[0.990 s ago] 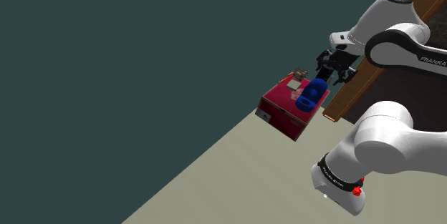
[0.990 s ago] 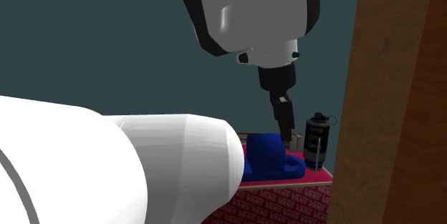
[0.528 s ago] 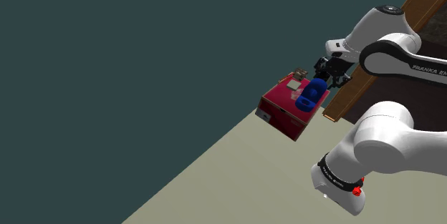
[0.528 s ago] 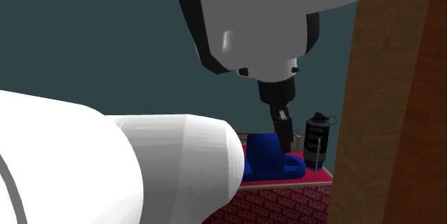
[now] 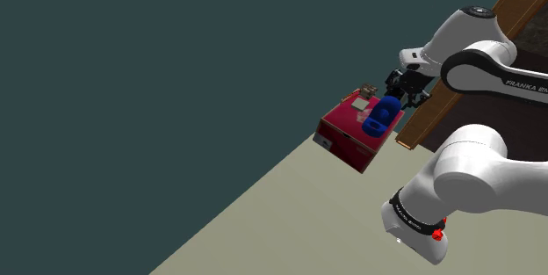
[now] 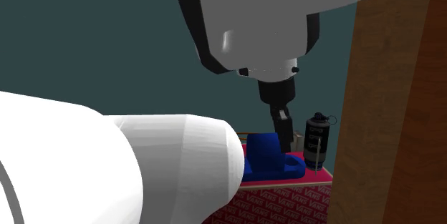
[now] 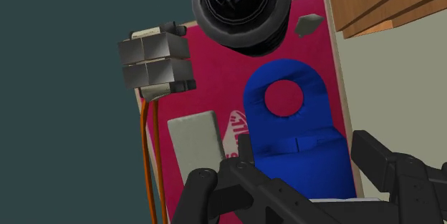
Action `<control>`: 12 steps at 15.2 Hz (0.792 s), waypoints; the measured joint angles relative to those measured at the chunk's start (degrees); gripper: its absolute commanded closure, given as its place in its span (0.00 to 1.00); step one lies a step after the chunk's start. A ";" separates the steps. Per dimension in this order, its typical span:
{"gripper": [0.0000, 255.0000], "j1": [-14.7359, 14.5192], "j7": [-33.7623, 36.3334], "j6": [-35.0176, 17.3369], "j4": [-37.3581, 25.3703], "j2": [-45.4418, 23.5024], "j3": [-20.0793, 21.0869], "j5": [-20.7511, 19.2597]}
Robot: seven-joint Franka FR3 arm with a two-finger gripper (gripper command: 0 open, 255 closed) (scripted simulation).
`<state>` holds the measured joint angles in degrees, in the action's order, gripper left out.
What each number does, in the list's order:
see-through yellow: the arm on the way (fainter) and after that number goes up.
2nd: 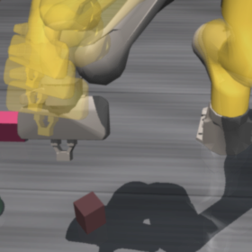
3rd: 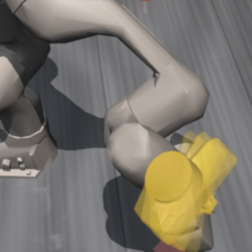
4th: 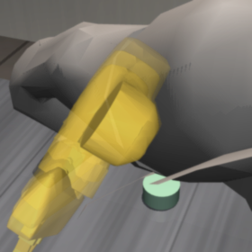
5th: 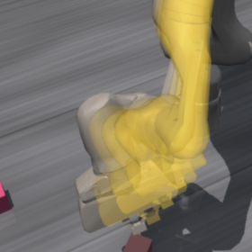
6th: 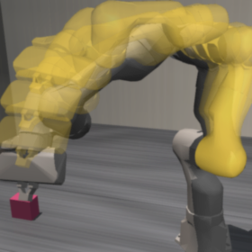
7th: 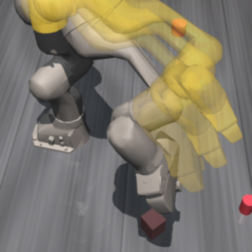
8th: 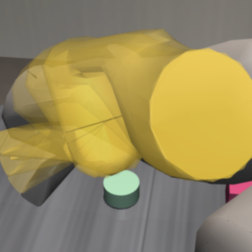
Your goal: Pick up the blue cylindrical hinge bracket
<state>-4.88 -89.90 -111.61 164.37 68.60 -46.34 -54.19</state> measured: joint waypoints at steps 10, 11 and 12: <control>1.00 -1.63 -1.22 5.52 -4.47 0.98 5.07 5.28; 1.00 -1.86 -1.31 6.23 -5.09 1.06 5.77 5.96; 1.00 -2.02 -1.51 6.82 -5.71 1.09 6.23 6.45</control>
<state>-6.90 -91.41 -104.79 158.66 69.69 -40.11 -47.74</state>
